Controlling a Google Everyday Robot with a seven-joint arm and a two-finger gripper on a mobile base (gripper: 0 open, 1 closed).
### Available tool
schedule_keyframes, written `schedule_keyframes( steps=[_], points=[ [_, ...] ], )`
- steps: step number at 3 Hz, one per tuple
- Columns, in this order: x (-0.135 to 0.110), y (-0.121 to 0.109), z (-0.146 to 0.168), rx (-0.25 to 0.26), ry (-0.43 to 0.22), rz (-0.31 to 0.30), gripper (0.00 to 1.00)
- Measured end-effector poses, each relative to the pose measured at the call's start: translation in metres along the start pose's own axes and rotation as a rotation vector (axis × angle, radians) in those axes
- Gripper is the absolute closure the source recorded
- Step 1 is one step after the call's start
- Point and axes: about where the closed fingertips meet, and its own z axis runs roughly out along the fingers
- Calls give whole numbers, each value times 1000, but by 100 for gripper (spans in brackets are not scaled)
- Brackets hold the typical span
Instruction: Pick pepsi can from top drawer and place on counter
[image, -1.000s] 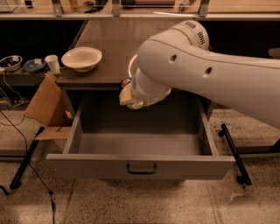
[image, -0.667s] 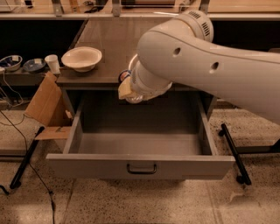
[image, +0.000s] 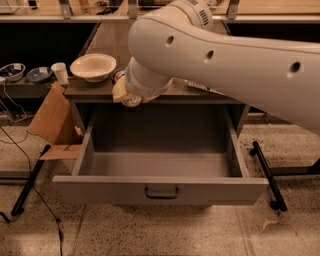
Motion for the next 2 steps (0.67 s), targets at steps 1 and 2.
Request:
schedule_keyframes(
  steps=[1, 2],
  points=[
    [-21, 9, 23, 2, 8, 18, 100],
    [-43, -5, 46, 54, 8, 82, 100]
  ],
)
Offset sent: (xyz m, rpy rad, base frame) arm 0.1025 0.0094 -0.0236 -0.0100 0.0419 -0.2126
